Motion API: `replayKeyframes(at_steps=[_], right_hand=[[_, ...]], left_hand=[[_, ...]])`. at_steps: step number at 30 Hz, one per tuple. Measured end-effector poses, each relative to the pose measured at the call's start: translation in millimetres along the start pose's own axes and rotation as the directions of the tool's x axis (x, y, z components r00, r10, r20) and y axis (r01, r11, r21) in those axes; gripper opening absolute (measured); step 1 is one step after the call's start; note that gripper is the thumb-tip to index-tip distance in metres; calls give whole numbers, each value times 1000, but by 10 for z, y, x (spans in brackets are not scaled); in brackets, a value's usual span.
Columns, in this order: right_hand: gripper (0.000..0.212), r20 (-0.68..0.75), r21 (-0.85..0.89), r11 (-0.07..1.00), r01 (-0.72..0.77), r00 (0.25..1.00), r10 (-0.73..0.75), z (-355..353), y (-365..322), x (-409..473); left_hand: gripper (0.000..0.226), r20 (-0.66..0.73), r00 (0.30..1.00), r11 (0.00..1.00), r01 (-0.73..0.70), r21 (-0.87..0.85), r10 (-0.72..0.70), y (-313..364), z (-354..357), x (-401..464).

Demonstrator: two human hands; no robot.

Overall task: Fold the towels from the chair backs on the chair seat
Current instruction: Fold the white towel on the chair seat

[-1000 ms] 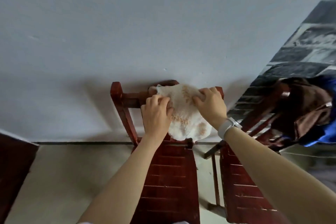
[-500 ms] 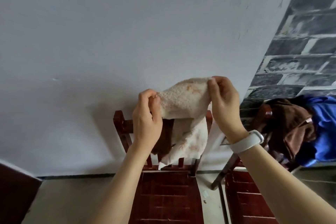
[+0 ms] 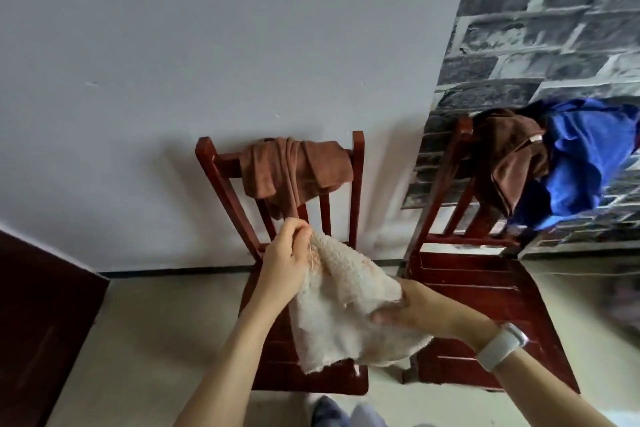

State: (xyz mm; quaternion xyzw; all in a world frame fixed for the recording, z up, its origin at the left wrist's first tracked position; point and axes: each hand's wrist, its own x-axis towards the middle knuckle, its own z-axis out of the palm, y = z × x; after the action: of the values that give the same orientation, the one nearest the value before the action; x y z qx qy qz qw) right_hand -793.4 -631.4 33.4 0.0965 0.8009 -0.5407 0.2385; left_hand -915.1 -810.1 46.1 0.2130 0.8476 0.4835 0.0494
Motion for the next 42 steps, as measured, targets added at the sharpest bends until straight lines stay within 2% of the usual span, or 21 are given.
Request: replayKeyframes(at_steps=[1, 3, 6, 9, 11, 12, 14, 16, 18, 19, 23, 25, 27, 29, 31, 33, 35, 37, 38, 40, 42], right_hand=[[16, -31, -59, 998, 6, 999, -8, 12, 49, -42], [27, -198, -52, 998, 40, 979, -49, -5, 134, -70], [29, -490, 63, 992, 108, 870, -63, -69, 229, -117], [27, -616, 102, 985, 141, 786, -49, -77, 293, -188], [23, -607, 92, 984, 153, 792, -67, -75, 292, -252], [19, -590, 82, 985, 152, 804, -75, -63, 272, -270], [8, -564, 61, 989, 136, 822, -78, -21, 200, -265], [10, -574, 58, 991, 117, 816, -63, 12, 81, -245], [15, -593, 56, 991, 120, 802, -63, 42, -33, -231], [17, -599, 42, 992, 119, 798, -70, 55, -82, -238], [18, -605, -42, 994, 103, 789, -108, 101, -178, -330], [16, -624, -90, 991, 95, 771, -131, 111, -166, -364], [16, -620, -149, 983, 107, 764, -177, 146, -110, -382], [15, -571, -174, 974, 141, 791, -217, 228, -22, -383], [18, -462, -139, 979, 147, 865, -196, 336, 98, -349], [17, -335, -82, 994, 75, 937, -99, 440, 206, -285], [19, -344, -12, 1000, -5, 939, 1, 509, 313, -190], [23, -474, -7, 998, -62, 879, 52, 538, 388, -64], [27, -527, -7, 997, -78, 848, 63, 547, 410, 14], [36, -558, -13, 993, -119, 825, 91, 591, 401, 174], [52, -507, 4, 983, -185, 847, 161, 682, 404, 373]], left_hand=[[11, -52, 999, 1000, -12, 9, 12, 66, 28, -23], [11, -164, 987, 1000, -3, 12, 5, 168, 71, -69], [17, -301, 948, 994, 110, 7, -103, 148, 98, -130], [20, -341, 911, 964, 262, 45, -232, -73, 81, -170], [19, -302, 923, 951, 285, 122, -238, -191, 74, -194], [21, -236, 947, 958, 254, 132, -218, -205, 86, -211], [33, 12, 988, 986, 152, 75, -153, -154, 151, -259], [44, 290, 954, 997, 72, 33, -78, -30, 276, -347], [49, 432, 902, 999, -34, 14, 25, 49, 432, -446], [47, 433, 898, 996, -89, 7, 78, 57, 508, -475], [22, 267, 936, 970, -243, 14, 231, 59, 650, -487], [20, 199, 941, 954, -293, 72, 274, 66, 637, -447], [18, 139, 955, 958, -275, 80, 263, 90, 570, -383], [16, 103, 968, 972, -232, 39, 227, 114, 478, -297], [17, 106, 983, 988, -146, -46, 151, 139, 379, -221], [15, 158, 987, 981, 35, -193, -4, 173, 287, -192], [17, 278, 943, 869, 287, -404, -182, 205, 193, -174], [21, 401, 881, 719, 446, -533, -250, 219, 85, -154], [17, 432, 870, 689, 466, -556, -240, 218, 29, -155], [9, 429, 881, 728, 426, -537, -199, 200, -92, -168], [21, 389, 910, 796, 341, -500, -145, 179, -222, -179]])
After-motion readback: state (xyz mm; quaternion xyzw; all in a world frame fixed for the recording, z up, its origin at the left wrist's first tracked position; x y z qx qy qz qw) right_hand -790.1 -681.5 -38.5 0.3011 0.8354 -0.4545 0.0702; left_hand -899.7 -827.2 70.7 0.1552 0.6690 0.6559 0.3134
